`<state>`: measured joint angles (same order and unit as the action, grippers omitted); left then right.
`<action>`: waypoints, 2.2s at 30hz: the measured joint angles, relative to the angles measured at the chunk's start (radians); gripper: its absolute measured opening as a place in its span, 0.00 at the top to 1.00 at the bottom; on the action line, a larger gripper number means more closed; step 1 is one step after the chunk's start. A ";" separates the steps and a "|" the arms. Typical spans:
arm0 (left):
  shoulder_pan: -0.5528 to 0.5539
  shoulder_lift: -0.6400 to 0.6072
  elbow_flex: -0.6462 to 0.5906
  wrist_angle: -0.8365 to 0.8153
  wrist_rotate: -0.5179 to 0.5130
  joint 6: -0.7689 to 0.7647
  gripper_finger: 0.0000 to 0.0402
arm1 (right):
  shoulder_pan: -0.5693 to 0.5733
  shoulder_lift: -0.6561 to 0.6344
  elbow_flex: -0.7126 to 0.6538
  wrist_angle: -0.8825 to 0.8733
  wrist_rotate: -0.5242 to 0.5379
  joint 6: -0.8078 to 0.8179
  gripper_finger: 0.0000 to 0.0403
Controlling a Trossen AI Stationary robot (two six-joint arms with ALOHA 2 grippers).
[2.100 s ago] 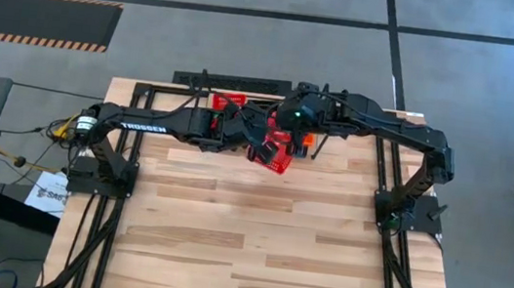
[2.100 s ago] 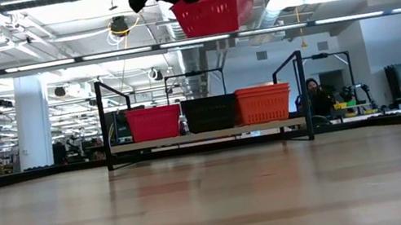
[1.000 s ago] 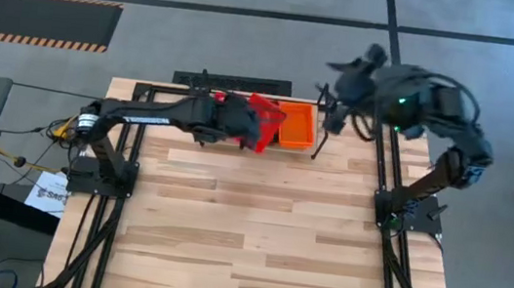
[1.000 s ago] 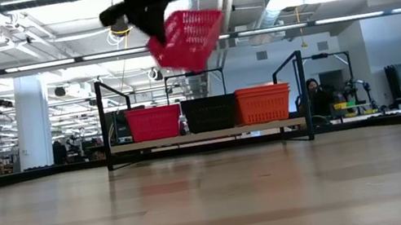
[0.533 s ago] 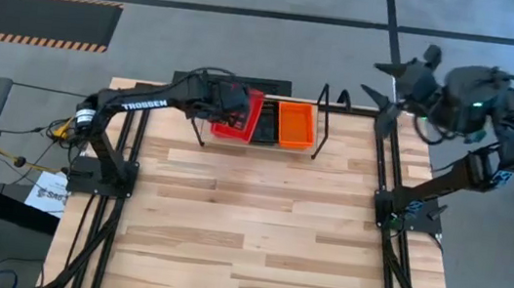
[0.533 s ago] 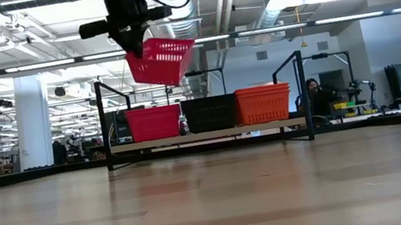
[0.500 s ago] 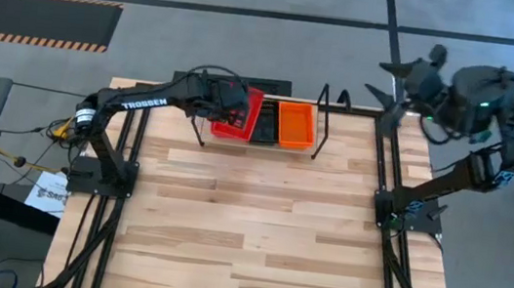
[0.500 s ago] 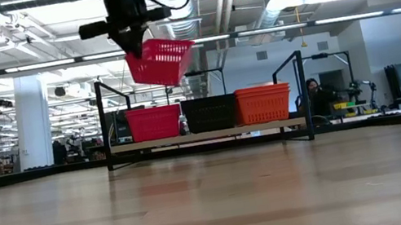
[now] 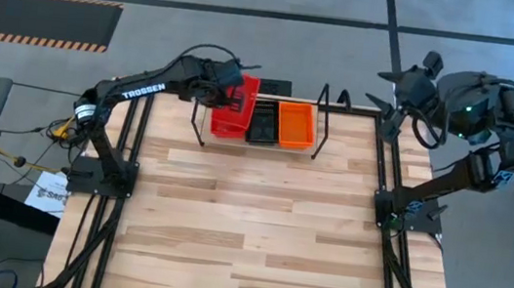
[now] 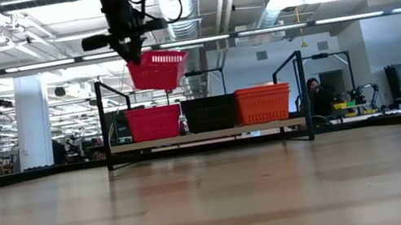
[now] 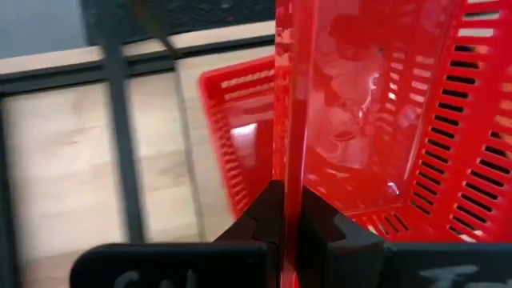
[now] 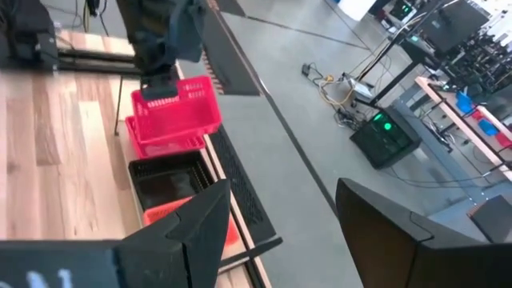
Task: Stack baskets on shelf by color
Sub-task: Stack the red bin on top of the red bin on the shelf, then adjust the stacked black bins on the shelf
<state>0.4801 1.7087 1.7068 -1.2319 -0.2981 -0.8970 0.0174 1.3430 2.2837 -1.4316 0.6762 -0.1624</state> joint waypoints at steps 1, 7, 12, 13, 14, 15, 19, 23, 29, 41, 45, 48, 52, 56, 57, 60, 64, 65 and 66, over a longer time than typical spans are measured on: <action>0.005 -0.001 -0.013 0.031 0.009 0.002 1.00 | 0.000 0.001 -0.001 -0.009 0.000 -0.002 0.39; 0.026 -0.001 -0.164 0.138 0.092 -0.029 1.00 | 0.000 0.007 -0.001 -0.012 0.000 -0.021 0.39; 0.032 -0.012 -0.239 0.210 0.079 -0.078 1.00 | 0.000 0.006 -0.001 -0.015 0.000 -0.030 0.39; 0.036 -0.012 -0.241 0.210 0.073 -0.082 1.00 | 0.000 0.006 -0.001 -0.016 0.000 -0.030 0.39; 0.040 -0.012 -0.242 0.205 0.070 -0.082 1.00 | 0.000 0.006 -0.001 -0.015 0.000 -0.030 0.39; 0.044 -0.012 -0.242 0.200 0.065 -0.081 1.00 | 0.000 0.006 -0.001 -0.016 0.000 -0.030 0.39; 0.057 -0.024 -0.244 0.177 0.033 -0.084 1.00 | 0.000 0.006 -0.001 -0.016 0.000 -0.030 0.39; 0.064 -0.060 -0.242 0.145 0.034 -0.110 1.00 | 0.000 0.006 -0.001 -0.016 0.001 -0.032 0.39; 0.065 -0.058 -0.265 0.128 0.103 -0.163 1.00 | 0.000 0.006 -0.001 -0.015 0.000 -0.032 0.39; 0.057 -0.057 -0.378 0.259 0.081 -0.172 1.00 | 0.000 0.007 -0.001 -0.016 0.001 -0.029 0.39; 0.061 -0.063 -0.377 0.263 0.066 -0.134 0.96 | 0.000 0.008 -0.001 -0.015 0.001 -0.028 0.39; 0.061 -0.062 -0.377 0.263 0.066 -0.099 0.88 | 0.000 0.020 0.000 -0.016 0.001 -0.028 0.39; 0.061 -0.062 -0.368 0.254 0.064 -0.077 0.76 | 0.000 0.043 0.001 -0.016 0.001 -0.029 0.39; 0.064 -0.062 -0.326 0.252 0.069 0.000 0.63 | 0.000 0.073 0.000 -0.035 0.002 -0.030 0.39; 0.066 -0.062 -0.313 0.249 0.078 0.014 0.60 | 0.000 0.077 -0.001 -0.043 0.001 -0.030 0.39; 0.073 -0.062 -0.256 0.238 0.099 0.048 0.54 | -0.009 0.090 0.000 -0.052 0.002 -0.044 0.39; 0.068 -0.062 -0.176 0.205 0.119 0.068 0.50 | -0.036 0.096 0.000 -0.054 0.003 -0.048 0.39; 0.061 -0.062 -0.156 0.198 0.133 0.081 0.50 | -0.048 0.096 0.000 -0.054 0.003 -0.048 0.39; 0.053 -0.062 -0.140 0.191 0.152 0.097 0.50 | -0.059 0.096 -0.001 -0.054 0.003 -0.048 0.39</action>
<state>0.5331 1.6462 1.5670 -1.0407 -0.1456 -0.8004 -0.0416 1.4387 2.2829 -1.4853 0.6792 -0.2100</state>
